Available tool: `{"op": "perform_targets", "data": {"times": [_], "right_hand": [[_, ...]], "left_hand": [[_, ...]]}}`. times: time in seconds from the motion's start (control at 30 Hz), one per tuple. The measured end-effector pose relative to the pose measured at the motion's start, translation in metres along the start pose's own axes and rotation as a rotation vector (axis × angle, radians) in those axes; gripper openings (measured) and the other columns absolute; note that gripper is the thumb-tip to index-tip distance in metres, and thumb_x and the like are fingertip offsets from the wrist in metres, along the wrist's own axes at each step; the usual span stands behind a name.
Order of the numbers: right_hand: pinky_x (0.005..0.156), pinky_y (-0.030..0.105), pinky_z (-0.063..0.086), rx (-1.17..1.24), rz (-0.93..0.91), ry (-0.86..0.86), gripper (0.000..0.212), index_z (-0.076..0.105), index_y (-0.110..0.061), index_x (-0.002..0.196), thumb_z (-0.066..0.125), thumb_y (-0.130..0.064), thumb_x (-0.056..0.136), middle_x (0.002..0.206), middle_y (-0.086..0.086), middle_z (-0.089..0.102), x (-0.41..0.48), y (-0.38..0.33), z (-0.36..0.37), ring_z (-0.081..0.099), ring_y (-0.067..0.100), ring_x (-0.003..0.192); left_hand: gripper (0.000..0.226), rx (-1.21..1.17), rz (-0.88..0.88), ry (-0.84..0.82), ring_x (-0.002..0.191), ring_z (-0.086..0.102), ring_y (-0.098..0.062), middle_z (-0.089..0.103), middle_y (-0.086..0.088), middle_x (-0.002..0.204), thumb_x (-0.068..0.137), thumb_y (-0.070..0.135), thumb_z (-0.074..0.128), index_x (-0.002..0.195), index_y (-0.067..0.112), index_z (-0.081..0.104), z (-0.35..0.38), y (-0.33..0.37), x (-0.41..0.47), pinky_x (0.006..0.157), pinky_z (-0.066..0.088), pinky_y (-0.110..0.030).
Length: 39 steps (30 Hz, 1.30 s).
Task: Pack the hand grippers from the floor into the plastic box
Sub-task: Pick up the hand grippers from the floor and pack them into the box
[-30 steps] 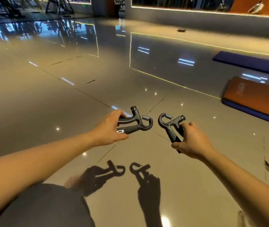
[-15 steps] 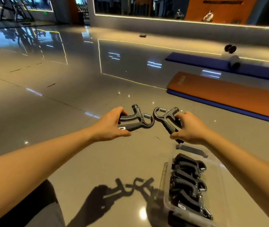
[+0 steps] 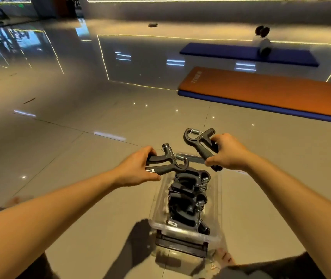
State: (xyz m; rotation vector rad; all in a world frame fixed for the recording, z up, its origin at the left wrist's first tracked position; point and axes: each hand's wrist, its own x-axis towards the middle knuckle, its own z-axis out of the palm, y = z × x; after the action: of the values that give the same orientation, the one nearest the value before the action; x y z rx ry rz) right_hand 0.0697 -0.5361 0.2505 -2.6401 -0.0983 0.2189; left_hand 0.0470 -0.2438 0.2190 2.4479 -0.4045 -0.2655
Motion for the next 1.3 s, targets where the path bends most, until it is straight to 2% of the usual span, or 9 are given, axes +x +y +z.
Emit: {"op": "perform_targets", "data": {"times": [0.23,0.33,0.4,0.5,0.73,0.87,1.0,1.17,1.3], "right_hand": [[0.082,0.042,0.061,-0.002,0.032,-0.025,0.059,0.061,-0.013,0.118,0.09,-0.028,0.069,0.106,0.008,0.064,0.032,0.032,-0.001,0.066,0.024,0.091],[0.078,0.042,0.062,-0.024,0.018,-0.032,0.056,0.063,-0.012,0.114,0.09,-0.029,0.067,0.104,0.008,0.063,0.042,0.038,0.008,0.066,0.024,0.087],[0.075,0.043,0.062,-0.024,0.014,-0.041,0.054,0.064,-0.011,0.111,0.089,-0.028,0.066,0.1,0.008,0.065,0.046,0.045,0.016,0.067,0.025,0.085],[0.075,0.044,0.062,-0.059,0.037,-0.076,0.052,0.065,-0.012,0.108,0.088,-0.029,0.065,0.1,0.008,0.064,0.049,0.059,0.025,0.067,0.024,0.082],[0.076,0.044,0.06,-0.096,0.044,-0.084,0.057,0.064,-0.014,0.108,0.088,-0.037,0.062,0.102,0.007,0.061,0.059,0.078,0.031,0.064,0.025,0.084],[0.077,0.044,0.06,-0.09,0.045,-0.084,0.058,0.064,-0.015,0.108,0.088,-0.038,0.062,0.103,0.007,0.061,0.063,0.084,0.032,0.064,0.024,0.085],[0.077,0.046,0.06,-0.086,0.053,-0.085,0.054,0.066,-0.012,0.106,0.088,-0.037,0.064,0.099,0.008,0.064,0.067,0.086,0.032,0.065,0.025,0.084],[0.078,0.045,0.06,-0.067,0.051,-0.101,0.054,0.065,-0.012,0.108,0.089,-0.036,0.065,0.1,0.007,0.065,0.069,0.083,0.034,0.065,0.025,0.085],[0.075,0.045,0.06,-0.084,0.048,-0.109,0.049,0.067,-0.01,0.103,0.088,-0.033,0.066,0.092,0.008,0.066,0.066,0.081,0.037,0.066,0.026,0.08]], "left_hand": [[0.049,-0.063,-0.031,-0.303,0.094,0.061,-0.012,0.059,0.004,0.107,0.077,0.025,0.086,0.11,0.025,0.051,0.047,-0.01,0.026,0.073,0.05,-0.019],[0.051,-0.08,-0.026,-0.375,0.1,0.061,-0.012,0.059,0.006,0.111,0.075,0.023,0.087,0.112,0.025,0.052,0.078,-0.024,0.022,0.08,0.053,-0.022],[0.054,-0.109,-0.035,-0.403,0.101,0.061,-0.01,0.058,0.007,0.115,0.075,0.022,0.086,0.118,0.024,0.053,0.097,-0.03,0.017,0.078,0.053,-0.021],[0.059,-0.062,-0.01,-0.428,0.107,0.058,-0.011,0.055,0.008,0.123,0.076,0.025,0.086,0.125,0.025,0.052,0.117,-0.039,0.015,0.084,0.054,-0.027],[0.065,0.055,0.102,-0.484,0.117,0.047,-0.006,0.048,0.013,0.127,0.073,0.035,0.084,0.13,0.029,0.054,0.152,-0.048,0.027,0.099,0.045,-0.027],[0.069,0.104,0.135,-0.461,0.121,0.044,-0.008,0.05,0.012,0.129,0.073,0.04,0.084,0.134,0.028,0.054,0.167,-0.049,0.025,0.101,0.043,-0.03],[0.07,0.194,0.187,-0.411,0.123,0.043,-0.008,0.051,0.012,0.134,0.076,0.045,0.081,0.137,0.03,0.051,0.174,-0.053,0.022,0.102,0.038,-0.026],[0.071,0.267,0.218,-0.511,0.13,0.041,-0.01,0.05,0.009,0.14,0.081,0.041,0.079,0.144,0.027,0.05,0.167,-0.053,0.028,0.109,0.038,-0.031],[0.071,0.305,0.237,-0.542,0.131,0.042,-0.011,0.053,0.008,0.142,0.083,0.043,0.077,0.147,0.028,0.049,0.165,-0.054,0.03,0.111,0.035,-0.032]]}}
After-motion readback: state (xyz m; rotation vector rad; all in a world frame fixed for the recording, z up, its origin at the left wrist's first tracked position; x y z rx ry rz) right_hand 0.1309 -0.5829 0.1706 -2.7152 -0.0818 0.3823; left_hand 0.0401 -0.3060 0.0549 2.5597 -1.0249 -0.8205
